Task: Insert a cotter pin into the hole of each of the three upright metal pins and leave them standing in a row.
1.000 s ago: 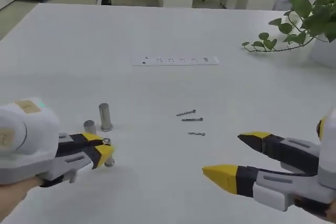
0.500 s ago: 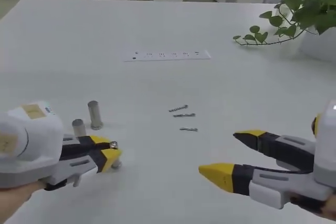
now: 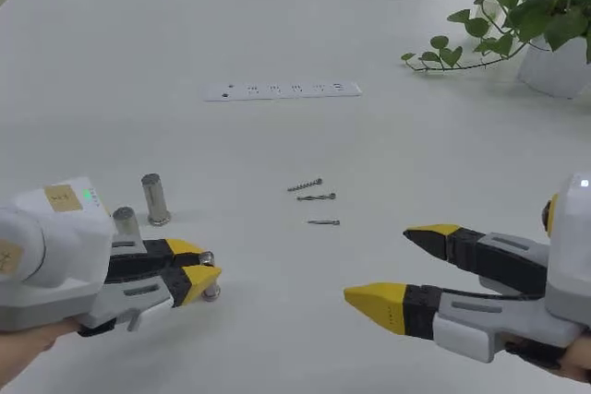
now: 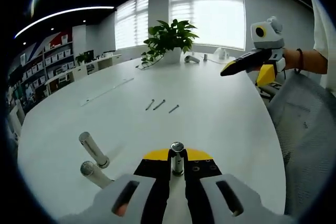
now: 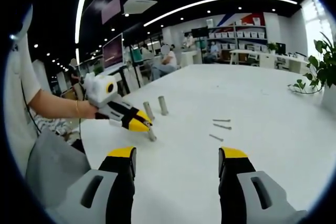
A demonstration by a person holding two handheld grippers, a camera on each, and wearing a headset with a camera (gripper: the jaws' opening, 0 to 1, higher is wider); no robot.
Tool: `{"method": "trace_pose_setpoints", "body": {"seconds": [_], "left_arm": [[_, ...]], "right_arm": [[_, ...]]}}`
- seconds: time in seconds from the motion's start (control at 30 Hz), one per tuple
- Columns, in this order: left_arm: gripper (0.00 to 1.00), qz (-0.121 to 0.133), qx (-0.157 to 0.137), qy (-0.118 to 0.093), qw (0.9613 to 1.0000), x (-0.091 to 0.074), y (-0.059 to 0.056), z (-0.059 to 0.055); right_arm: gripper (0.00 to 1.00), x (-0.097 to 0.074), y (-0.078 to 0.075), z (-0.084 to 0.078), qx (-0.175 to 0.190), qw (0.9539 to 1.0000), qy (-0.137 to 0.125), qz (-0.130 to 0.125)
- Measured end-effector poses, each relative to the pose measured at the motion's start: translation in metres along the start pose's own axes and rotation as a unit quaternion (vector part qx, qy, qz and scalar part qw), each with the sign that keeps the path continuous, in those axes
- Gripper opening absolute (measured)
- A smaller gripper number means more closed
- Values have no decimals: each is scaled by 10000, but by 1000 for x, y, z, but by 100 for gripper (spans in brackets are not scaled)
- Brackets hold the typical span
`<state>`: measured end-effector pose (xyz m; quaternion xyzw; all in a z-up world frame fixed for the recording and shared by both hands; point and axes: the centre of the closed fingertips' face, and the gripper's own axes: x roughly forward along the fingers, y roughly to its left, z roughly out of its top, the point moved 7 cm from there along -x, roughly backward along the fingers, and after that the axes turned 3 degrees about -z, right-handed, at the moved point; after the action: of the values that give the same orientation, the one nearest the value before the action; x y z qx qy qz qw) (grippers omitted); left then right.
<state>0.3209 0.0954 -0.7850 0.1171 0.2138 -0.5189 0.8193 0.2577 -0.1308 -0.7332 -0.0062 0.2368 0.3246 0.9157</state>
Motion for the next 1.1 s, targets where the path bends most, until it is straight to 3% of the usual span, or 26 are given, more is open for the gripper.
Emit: {"method": "trace_pose_setpoints", "body": {"seconds": [0.23,0.43,0.6,0.87,1.1], "left_arm": [[7,-156,135,-30,9998,0,0,1],[7,-144,194,-8,9997,1,1,1],[8,-158,163,-117,9997,2,2,5],[19,-165,6,-175,9997,2,2,9],[26,-109,-116,-219,9996,-3,-3,12]], "right_arm": [[65,3,0,-1,-73,9999,93,27],[65,7,0,-4,-54,9997,211,61],[65,8,0,-8,-2,9996,256,97],[62,10,-4,-7,19,9995,318,87],[54,17,-11,-3,-67,9987,471,177]]}}
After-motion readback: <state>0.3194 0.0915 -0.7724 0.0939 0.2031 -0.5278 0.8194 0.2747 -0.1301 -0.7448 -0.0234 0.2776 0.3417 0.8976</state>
